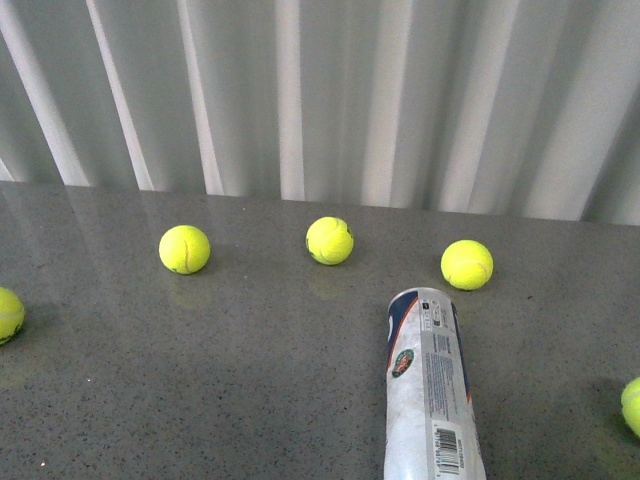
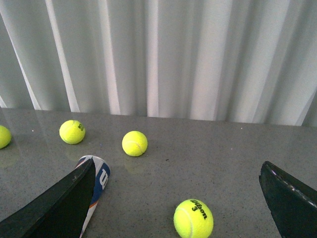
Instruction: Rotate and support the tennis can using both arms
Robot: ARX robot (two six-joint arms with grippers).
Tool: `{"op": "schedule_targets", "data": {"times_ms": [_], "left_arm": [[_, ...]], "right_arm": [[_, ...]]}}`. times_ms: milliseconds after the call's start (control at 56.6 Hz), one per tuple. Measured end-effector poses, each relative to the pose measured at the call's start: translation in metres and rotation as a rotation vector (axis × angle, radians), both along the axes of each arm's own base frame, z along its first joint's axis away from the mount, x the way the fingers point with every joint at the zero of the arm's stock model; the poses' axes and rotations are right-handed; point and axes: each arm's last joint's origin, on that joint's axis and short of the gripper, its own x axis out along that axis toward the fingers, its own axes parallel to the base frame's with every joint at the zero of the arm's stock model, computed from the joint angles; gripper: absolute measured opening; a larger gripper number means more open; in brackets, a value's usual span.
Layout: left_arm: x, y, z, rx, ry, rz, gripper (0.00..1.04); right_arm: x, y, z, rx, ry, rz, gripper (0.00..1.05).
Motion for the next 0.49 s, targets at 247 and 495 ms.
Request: {"op": "schedule_targets", "data": {"times_ms": [247, 495], "left_arm": [[0.0, 0.0, 0.0, 0.0, 0.0, 0.0, 0.98], [0.0, 0.0, 0.0, 0.0, 0.0, 0.0, 0.98]], "right_arm": [[0.033, -0.013, 0.062, 0.219, 0.105, -0.389, 0.97], [0.158, -0.019, 0.097, 0.392, 0.232, -0.376, 0.97]]}}
